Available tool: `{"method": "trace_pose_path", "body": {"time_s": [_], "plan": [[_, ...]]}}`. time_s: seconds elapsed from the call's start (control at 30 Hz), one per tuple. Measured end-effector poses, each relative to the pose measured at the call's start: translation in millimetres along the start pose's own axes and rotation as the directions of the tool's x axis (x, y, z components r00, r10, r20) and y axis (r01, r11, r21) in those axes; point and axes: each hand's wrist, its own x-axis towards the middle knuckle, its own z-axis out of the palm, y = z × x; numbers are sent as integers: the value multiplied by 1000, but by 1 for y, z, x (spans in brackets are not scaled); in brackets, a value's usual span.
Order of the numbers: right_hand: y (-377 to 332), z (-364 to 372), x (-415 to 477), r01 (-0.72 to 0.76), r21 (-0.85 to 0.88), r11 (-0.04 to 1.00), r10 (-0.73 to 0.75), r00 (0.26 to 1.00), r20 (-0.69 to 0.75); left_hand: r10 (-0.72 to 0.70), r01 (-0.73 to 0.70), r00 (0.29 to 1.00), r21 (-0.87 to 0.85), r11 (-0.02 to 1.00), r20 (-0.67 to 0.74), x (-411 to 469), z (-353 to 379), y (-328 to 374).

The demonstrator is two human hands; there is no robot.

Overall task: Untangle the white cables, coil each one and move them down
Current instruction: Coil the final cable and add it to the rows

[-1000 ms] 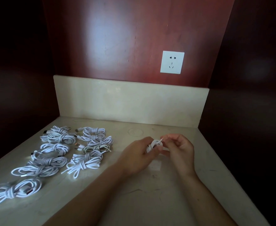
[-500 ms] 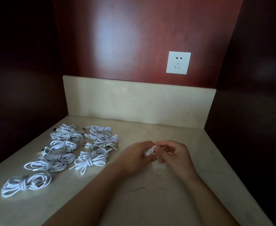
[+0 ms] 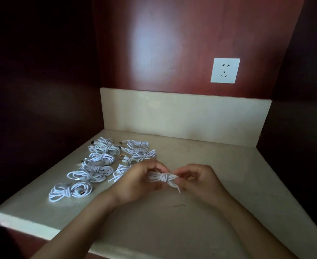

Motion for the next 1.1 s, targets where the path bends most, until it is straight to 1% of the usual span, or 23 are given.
{"method": "trace_pose_path", "body": {"time_s": [0.1, 0.2, 0.27, 0.33, 0.4, 0.47, 0.5, 0.6, 0.67, 0.73, 0.8, 0.87, 0.97, 1.03, 1.1], "plan": [[-8, 20, 1, 141, -111, 984, -130, 986, 100, 71, -67, 996, 58, 996, -53, -26, -20, -4], [-12, 40, 4, 317, -301, 899, -266, 943, 198, 109, -89, 988, 178, 980, -107, -45, -33, -12], [-10, 52, 6, 418, -420, 805, -350, 907, 233, 142, -106, 981, 247, 963, -133, -53, -39, -20], [-7, 61, 9, 539, -524, 659, -466, 840, 277, 168, -115, 976, 324, 939, -139, -59, -43, -26], [-3, 67, 13, 625, -578, 525, -536, 770, 345, 181, -108, 973, 408, 907, -145, -63, -45, -30], [2, 70, 16, 667, -594, 450, -562, 728, 392, 182, -80, 969, 484, 871, -168, -68, -45, -32], [4, 71, 17, 668, -591, 453, -554, 730, 401, 184, -71, 967, 510, 857, -175, -69, -45, -33], [9, 70, 15, 639, -578, 507, -505, 764, 402, 192, -63, 965, 550, 833, -181, -73, -44, -34], [10, 69, 12, 628, -594, 502, -491, 773, 402, 192, -58, 964, 561, 826, -184, -73, -44, -33], [7, 67, 10, 643, -617, 455, -508, 756, 413, 194, -61, 964, 562, 825, -181, -74, -43, -31], [1, 67, 6, 668, -646, 370, -519, 725, 453, 213, -76, 960, 559, 826, -184, -76, -44, -28], [-5, 66, 0, 663, -678, 316, -491, 726, 481, 234, -87, 950, 543, 835, -207, -78, -45, -26], [-10, 61, -18, 589, -738, 331, -409, 794, 450, 276, -98, 926, 542, 835, -258, -84, -44, -18], [-15, 59, -34, 514, -781, 353, -345, 848, 402, 313, -111, 909, 564, 818, -276, -89, -42, -12], [-19, 58, -51, 447, -817, 363, -324, 883, 339, 352, -134, 897, 593, 794, -268, -96, -39, -7]]}}
